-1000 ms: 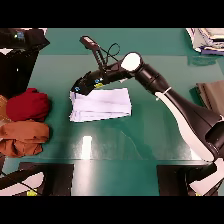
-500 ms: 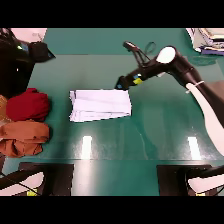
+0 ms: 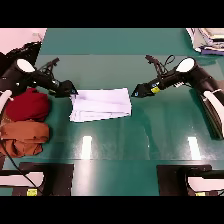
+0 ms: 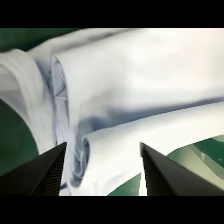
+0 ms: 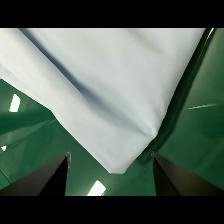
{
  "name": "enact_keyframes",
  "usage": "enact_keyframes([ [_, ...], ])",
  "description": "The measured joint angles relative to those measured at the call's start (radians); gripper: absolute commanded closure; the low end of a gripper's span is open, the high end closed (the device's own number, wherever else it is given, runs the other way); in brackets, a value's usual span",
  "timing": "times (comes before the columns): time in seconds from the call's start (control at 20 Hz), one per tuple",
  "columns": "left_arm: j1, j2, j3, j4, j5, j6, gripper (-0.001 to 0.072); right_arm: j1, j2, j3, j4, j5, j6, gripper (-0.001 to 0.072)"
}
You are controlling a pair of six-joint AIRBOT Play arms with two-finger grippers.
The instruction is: Fold the shirts.
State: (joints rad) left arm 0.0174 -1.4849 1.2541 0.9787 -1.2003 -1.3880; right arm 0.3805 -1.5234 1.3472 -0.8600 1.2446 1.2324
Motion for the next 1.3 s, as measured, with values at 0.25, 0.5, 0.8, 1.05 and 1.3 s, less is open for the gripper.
enact_keyframes([
  [0.25,-0.046,-0.043,-0.020,-0.033,-0.001,0.038,0.0680,-0.007,0.020,-0.016,0.000,-0.010,0.003,0.0162],
  [0.5,-0.059,-0.005,-0.022,0.006,-0.021,0.055,0.0684,-0.026,0.029,-0.019,-0.004,0.006,0.016,0.0161],
  [0.8,-0.073,0.156,-0.090,0.163,-0.161,0.061,0.0654,-0.090,0.067,-0.019,-0.067,0.055,0.045,0.0160],
  [1.05,-0.075,0.209,-0.205,0.201,-0.191,0.055,0.0067,-0.116,0.092,-0.019,-0.098,0.076,0.062,0.0083],
  [1.3,-0.073,0.265,-0.129,0.174,-0.113,0.043,0.0590,-0.119,0.056,-0.021,-0.098,0.085,0.090,0.0084],
])
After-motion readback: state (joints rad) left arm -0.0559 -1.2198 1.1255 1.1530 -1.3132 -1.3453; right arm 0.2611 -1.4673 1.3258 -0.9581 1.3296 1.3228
